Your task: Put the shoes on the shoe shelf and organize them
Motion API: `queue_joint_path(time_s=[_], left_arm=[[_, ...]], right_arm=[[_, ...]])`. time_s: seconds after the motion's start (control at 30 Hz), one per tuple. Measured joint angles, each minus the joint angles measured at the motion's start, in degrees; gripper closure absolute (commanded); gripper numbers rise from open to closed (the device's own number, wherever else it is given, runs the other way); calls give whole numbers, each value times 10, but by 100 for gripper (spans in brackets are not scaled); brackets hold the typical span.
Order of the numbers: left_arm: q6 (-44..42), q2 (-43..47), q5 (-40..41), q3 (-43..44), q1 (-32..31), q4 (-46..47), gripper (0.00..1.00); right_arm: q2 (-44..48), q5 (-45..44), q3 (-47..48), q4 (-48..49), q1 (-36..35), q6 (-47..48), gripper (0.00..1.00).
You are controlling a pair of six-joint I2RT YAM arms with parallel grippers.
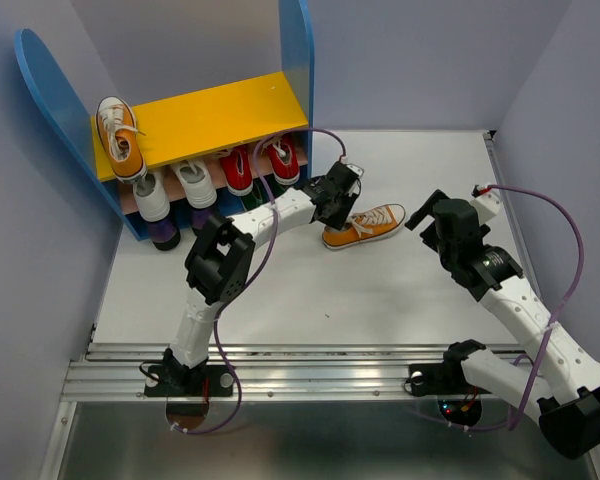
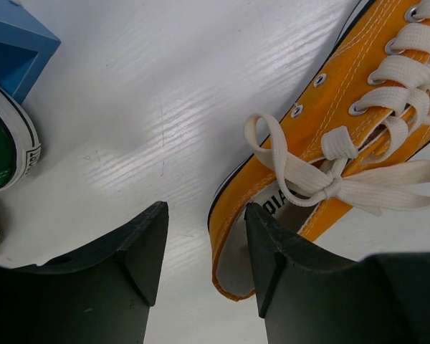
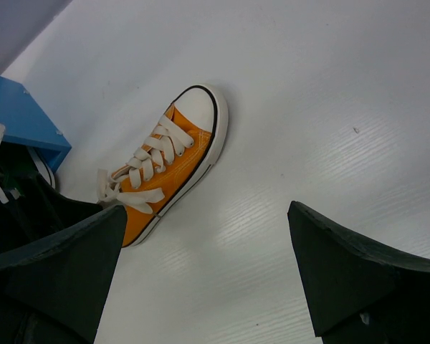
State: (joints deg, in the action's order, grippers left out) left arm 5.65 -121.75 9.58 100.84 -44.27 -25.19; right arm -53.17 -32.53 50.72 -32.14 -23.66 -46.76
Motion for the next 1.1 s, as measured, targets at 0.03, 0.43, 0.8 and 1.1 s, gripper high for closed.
queue_joint_path(time_s=[0.03,0.43,0.8,1.1], left_arm=[[0,0,-2,-3,0,2,44],[7,0,-13,-37,0,6,100],[15,40,14,-35,-3,-41,100],[31,225,29,-3,1,-101,100]], right_arm=[[0,0,0,0,0,0,0],[0,0,0,0,0,0,0],[20,0,-1,-1,0,0,0],[37,-22,-3,-8,0,-8,0]])
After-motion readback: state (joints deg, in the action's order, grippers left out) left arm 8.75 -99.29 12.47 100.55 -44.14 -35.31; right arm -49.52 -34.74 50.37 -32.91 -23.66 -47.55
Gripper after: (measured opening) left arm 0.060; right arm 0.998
